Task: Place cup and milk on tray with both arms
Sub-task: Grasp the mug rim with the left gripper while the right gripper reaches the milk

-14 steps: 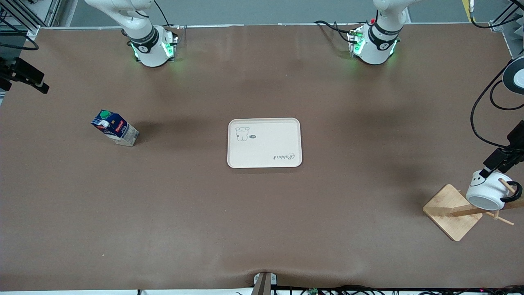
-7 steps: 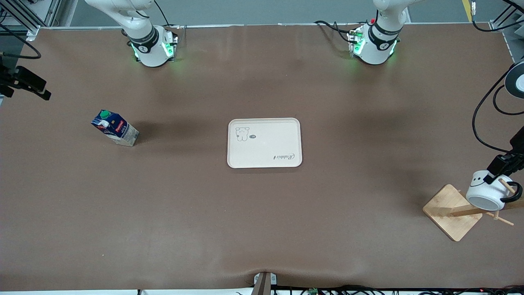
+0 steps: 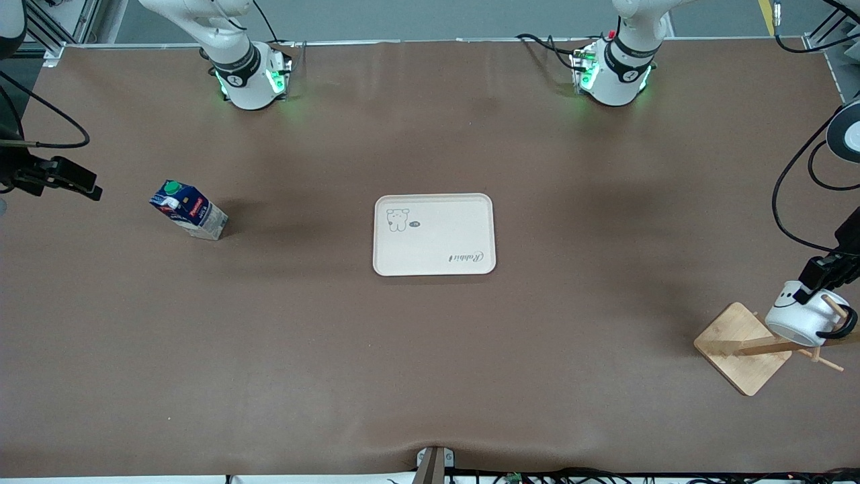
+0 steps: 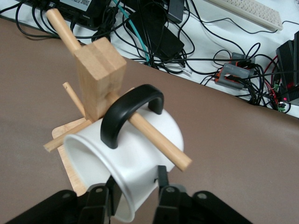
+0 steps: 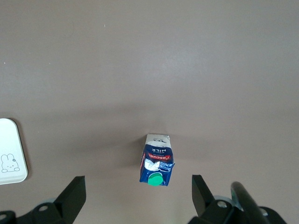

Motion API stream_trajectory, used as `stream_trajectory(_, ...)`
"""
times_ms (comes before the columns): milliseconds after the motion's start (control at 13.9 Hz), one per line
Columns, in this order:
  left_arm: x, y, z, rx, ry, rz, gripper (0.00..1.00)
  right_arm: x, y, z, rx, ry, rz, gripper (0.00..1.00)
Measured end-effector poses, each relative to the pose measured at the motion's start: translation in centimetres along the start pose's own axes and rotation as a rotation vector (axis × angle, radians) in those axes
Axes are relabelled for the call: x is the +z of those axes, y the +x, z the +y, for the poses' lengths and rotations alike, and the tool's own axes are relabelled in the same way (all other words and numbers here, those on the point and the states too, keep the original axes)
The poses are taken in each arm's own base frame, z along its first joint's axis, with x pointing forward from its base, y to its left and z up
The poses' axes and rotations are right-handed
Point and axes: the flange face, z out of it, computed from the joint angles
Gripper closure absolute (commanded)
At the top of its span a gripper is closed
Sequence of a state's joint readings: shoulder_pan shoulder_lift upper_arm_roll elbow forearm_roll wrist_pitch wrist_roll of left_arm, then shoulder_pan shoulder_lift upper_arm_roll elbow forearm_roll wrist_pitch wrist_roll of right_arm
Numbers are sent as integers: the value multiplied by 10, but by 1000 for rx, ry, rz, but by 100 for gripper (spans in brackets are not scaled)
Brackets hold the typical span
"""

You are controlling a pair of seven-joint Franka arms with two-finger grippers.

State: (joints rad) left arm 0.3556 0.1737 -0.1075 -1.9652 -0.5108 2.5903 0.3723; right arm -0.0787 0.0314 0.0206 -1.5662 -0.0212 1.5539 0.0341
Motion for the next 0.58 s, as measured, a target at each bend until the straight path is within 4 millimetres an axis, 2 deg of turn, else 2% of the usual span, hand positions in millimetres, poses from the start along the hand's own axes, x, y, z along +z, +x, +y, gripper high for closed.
stream_trajectory(144, -1, 0, 3, 4, -3, 0, 93, 8, 1, 1, 2, 0, -26, 0)
stream_trajectory(216, -2, 1, 4, 3, -7, 0, 98, 22, 3, 0, 6, -1, -63, 0)
stream_trajectory(361, -4, 1, 9, 6, -15, -3, 100, 56, 9, 0, 59, -8, -156, 0)
stream_trajectory(577, -3, 0, 12, 10, -19, -5, 100, 87, 8, -5, 278, -43, -246, 0)
